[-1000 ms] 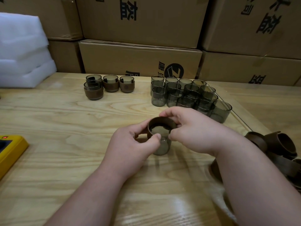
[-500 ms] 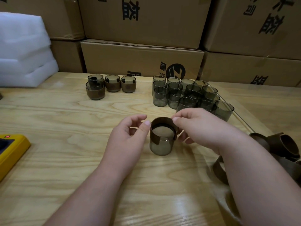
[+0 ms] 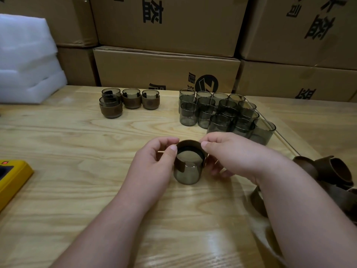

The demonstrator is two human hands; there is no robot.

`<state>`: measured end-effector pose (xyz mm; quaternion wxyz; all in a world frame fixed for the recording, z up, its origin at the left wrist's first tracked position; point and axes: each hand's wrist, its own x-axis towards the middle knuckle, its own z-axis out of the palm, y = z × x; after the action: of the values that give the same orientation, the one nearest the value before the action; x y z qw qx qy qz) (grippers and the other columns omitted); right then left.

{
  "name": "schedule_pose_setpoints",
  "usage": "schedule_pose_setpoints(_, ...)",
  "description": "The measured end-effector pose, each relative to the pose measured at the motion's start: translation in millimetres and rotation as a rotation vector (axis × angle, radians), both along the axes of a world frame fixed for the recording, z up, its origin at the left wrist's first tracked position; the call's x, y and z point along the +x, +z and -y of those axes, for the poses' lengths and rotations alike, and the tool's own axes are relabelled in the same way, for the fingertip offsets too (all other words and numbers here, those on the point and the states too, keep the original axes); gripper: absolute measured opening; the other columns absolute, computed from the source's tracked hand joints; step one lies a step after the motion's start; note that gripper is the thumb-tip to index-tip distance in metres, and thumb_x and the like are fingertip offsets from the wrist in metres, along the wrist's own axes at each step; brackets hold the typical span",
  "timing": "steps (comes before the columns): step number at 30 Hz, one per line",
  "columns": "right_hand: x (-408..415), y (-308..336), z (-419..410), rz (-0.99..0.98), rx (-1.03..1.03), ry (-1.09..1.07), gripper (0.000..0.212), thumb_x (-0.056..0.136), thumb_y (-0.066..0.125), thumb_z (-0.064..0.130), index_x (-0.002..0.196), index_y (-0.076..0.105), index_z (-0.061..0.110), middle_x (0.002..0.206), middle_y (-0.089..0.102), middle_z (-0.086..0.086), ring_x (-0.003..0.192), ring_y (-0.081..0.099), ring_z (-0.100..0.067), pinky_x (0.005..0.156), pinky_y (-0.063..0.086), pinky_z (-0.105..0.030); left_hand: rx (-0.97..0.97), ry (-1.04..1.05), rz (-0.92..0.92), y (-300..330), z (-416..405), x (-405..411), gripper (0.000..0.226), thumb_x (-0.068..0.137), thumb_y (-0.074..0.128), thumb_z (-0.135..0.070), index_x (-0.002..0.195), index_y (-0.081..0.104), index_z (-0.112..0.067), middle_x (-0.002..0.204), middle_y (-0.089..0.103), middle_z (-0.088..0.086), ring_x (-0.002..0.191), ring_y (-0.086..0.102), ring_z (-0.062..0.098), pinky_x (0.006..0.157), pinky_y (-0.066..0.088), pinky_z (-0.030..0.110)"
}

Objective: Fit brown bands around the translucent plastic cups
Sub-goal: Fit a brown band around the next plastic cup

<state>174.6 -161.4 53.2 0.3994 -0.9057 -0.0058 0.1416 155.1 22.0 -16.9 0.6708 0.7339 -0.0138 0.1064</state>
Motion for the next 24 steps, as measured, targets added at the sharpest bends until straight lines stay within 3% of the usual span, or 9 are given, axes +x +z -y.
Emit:
schedule_pose_setpoints(7,1,-9,-4,-0.073,0.003,0.0,0.029,0.11,0.037,0.036,0.098,0.064,0.03,0.06,0.067,0.003,0.059,0.066,-0.015,0.057,0.05,-0.029,-0.006,0.029,-0.04,-1,2,2,0.024,0.103,0.059,-0.02,0.093,0.073,-0.037,0.082,0.073,-0.021,0.064,0.062,-0.008,0.057,0.044,0.007)
schedule_pose_setpoints(15,1,-10,-5,-0.123,0.05,-0.034,0.022,0.109,0.038,0.038,0.104,0.059,0.035,0.07,0.07,-0.004,0.06,0.066,-0.017,0.058,0.054,-0.031,-0.048,0.123,-0.088,-1,0,2,0.015,0.099,0.064,-0.022,0.094,0.072,-0.034,0.079,0.072,-0.014,0.058,0.061,-0.004,0.051,0.046,0.012)
schedule_pose_setpoints(17,3,-8,-5,-0.169,0.072,-0.067,0.027,0.109,0.04,0.037,0.114,0.064,0.025,0.071,0.072,-0.008,0.063,0.067,-0.022,0.06,0.056,-0.033,-0.087,0.126,-0.133,1,-2,2,0.017,0.098,0.062,-0.019,0.095,0.072,-0.033,0.071,0.069,-0.011,0.051,0.057,0.001,0.046,0.044,0.016)
schedule_pose_setpoints(19,5,-6,-5,-0.21,0.085,-0.098,0.032,0.108,0.042,0.033,0.116,0.064,0.012,0.071,0.073,-0.011,0.063,0.068,-0.026,0.059,0.058,-0.034,-0.08,0.092,-0.181,5,-5,2,0.02,0.097,0.057,-0.018,0.099,0.071,-0.032,0.063,0.066,-0.007,0.043,0.05,0.005,0.04,0.038,0.019)
schedule_pose_setpoints(24,4,-9,-8,-0.255,0.154,-0.09,0.031,0.105,0.034,0.027,0.105,0.06,0.01,0.071,0.075,-0.014,0.058,0.071,-0.027,0.054,0.06,-0.034,0.045,-0.072,-0.333,12,-10,2,0.021,0.099,0.052,-0.031,0.103,0.073,-0.031,0.064,0.072,0.002,0.04,0.051,0.011,0.035,0.034,0.02)
